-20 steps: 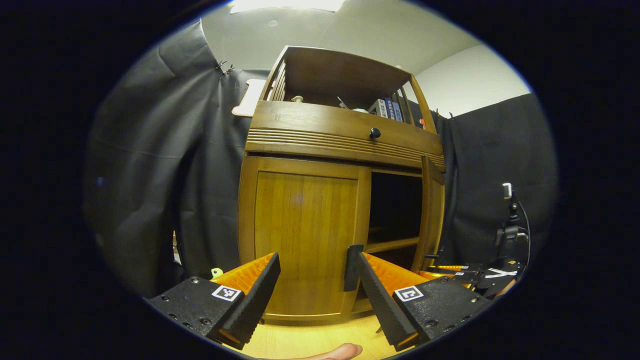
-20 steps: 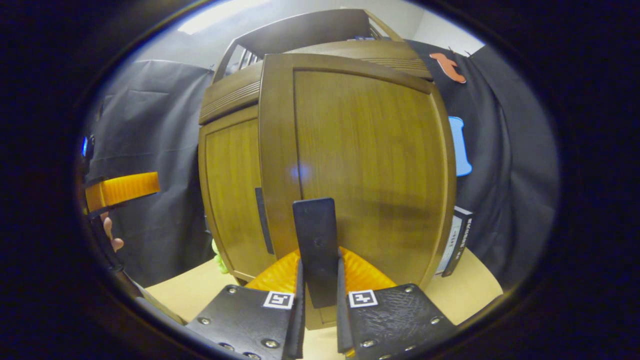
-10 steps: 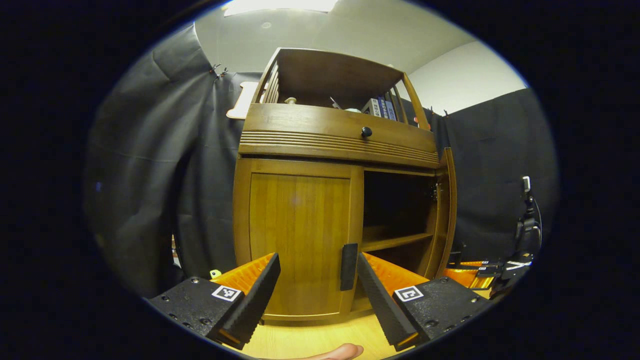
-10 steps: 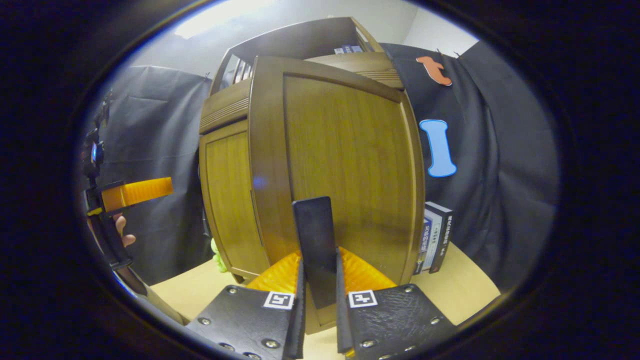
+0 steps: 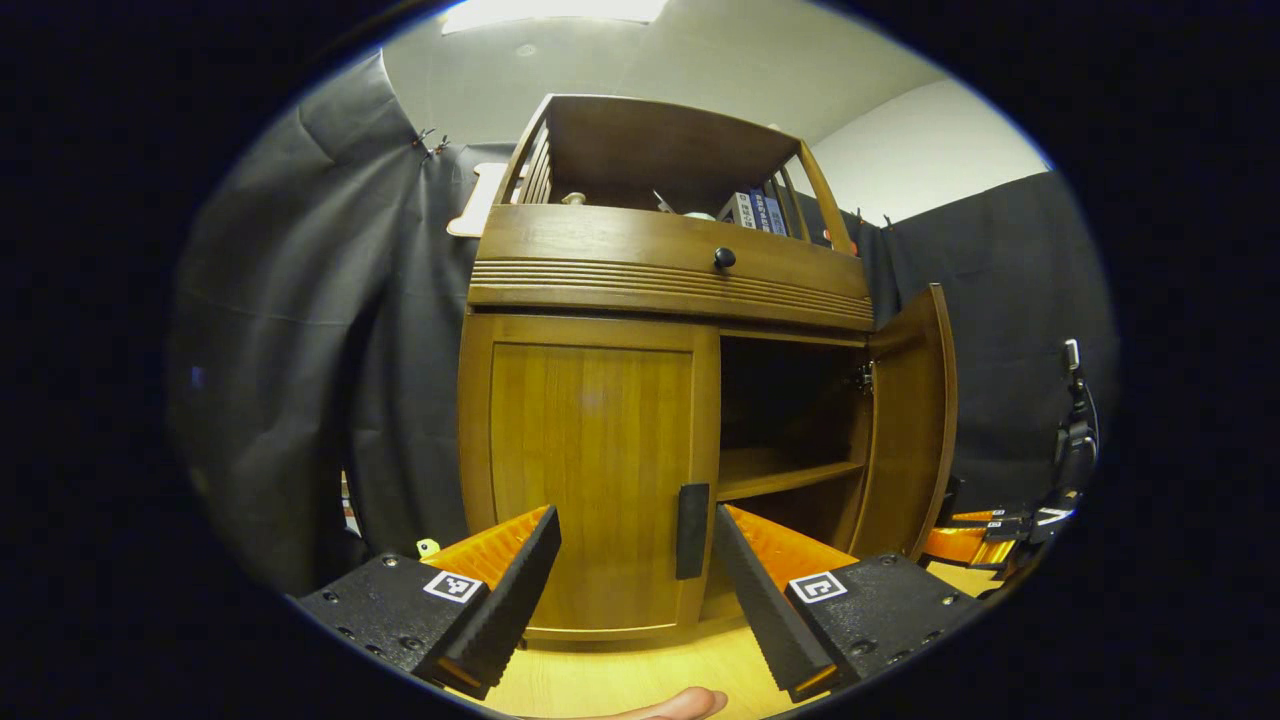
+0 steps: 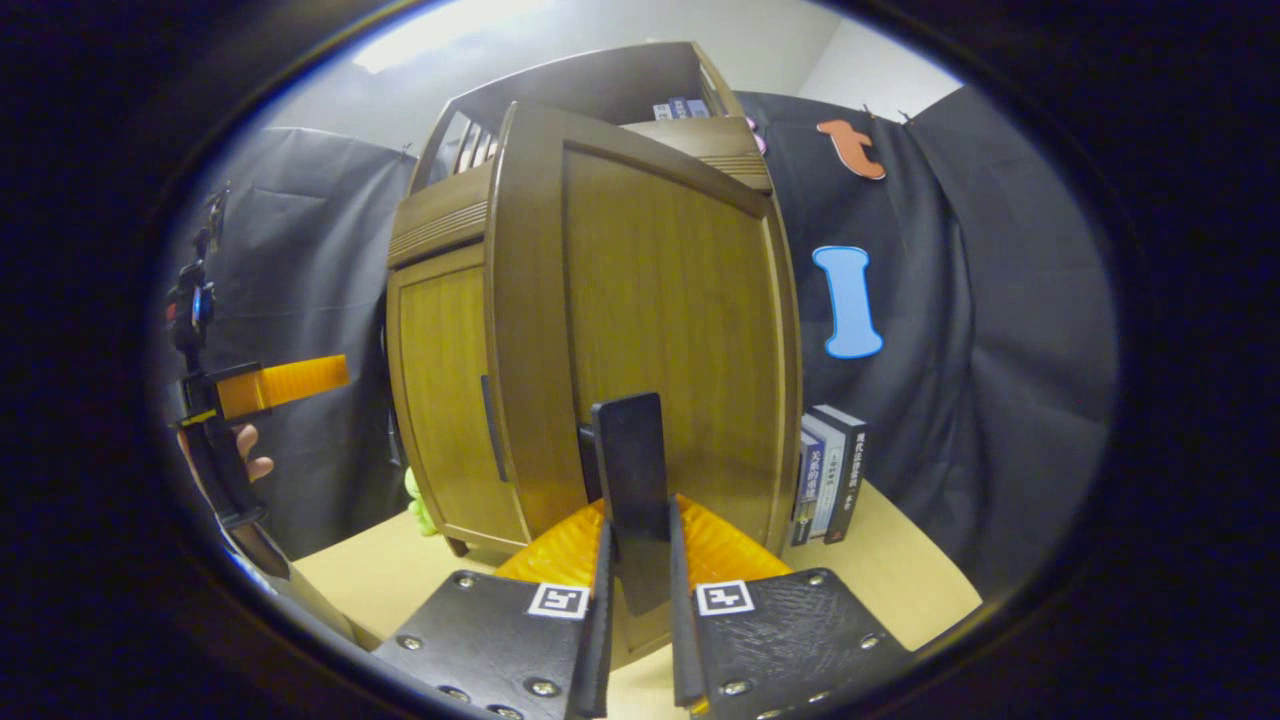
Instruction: Open the right door of the double-door shoe cabinet with the right hand, and open the left door with the left hand.
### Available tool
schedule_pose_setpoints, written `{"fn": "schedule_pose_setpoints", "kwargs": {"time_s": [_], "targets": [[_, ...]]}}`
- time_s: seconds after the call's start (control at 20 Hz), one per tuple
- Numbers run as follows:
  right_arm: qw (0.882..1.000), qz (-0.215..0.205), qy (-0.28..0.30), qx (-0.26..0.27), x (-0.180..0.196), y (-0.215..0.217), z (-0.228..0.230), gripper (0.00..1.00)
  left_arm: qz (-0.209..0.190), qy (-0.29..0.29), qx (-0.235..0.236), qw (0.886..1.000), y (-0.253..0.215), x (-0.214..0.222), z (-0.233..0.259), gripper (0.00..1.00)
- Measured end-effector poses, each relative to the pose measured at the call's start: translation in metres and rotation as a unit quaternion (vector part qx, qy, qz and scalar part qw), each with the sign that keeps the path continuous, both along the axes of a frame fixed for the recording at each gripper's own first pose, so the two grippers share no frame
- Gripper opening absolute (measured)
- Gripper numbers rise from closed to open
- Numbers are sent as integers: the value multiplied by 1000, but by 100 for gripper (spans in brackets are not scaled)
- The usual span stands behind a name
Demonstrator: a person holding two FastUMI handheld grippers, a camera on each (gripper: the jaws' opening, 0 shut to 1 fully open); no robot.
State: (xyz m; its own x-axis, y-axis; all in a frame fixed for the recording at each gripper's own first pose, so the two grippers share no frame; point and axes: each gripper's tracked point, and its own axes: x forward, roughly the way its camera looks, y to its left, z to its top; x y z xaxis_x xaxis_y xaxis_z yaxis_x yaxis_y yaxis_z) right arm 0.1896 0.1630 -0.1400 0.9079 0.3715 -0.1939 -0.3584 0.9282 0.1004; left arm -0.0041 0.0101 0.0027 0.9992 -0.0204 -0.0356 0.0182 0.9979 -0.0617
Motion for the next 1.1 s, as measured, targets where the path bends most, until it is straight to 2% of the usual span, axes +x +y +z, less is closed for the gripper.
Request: {"fn": "schedule_pose_setpoints", "kwargs": {"time_s": [0.1,0.15,0.2,0.45,0.5,0.55,0.65,0.7,0.8,0.85,0.9,1.05,1.1], "targets": [[1000,-5,-3,-3,1,-3,0,25,-1,1,1,1000,-2,0,-1,96],[1000,-6,-4,-3,1,-4,1,25,-2,1,2,1000,-5,0,-2,99],[1000,-8,-4,-2,1,-5,0,25,-2,1,3,1000,-7,0,-2,96],[1000,-21,-5,6,1,-7,1,25,0,-3,6,1000,-10,-1,-2,96],[1000,-26,-7,7,2,-9,1,25,0,-6,5,1000,-11,-2,-1,92],[999,-34,-8,6,4,-12,1,25,-2,-6,5,1000,-12,-4,-1,96],[998,-67,-10,-2,7,-25,1,25,-6,-6,3,1000,-15,-5,-2,96],[996,-91,-8,-12,9,-35,-2,25,-7,-5,2,1000,-16,-5,-1,92],[991,-129,-1,-27,1,-55,1,27,-7,-5,4,1000,-17,-5,-2,96],[992,-127,-9,-26,4,-51,2,27,-7,-4,6,1000,-18,-3,-3,96],[992,-119,-11,-35,2,-51,1,13,-7,-3,6,1000,-19,-1,-4,92],[994,-104,-12,-34,13,-61,0,13,-6,2,7,1000,-23,2,-5,92],[994,-98,-10,-36,13,-67,0,13,-7,5,6,1000,-23,4,-6,96]]}}
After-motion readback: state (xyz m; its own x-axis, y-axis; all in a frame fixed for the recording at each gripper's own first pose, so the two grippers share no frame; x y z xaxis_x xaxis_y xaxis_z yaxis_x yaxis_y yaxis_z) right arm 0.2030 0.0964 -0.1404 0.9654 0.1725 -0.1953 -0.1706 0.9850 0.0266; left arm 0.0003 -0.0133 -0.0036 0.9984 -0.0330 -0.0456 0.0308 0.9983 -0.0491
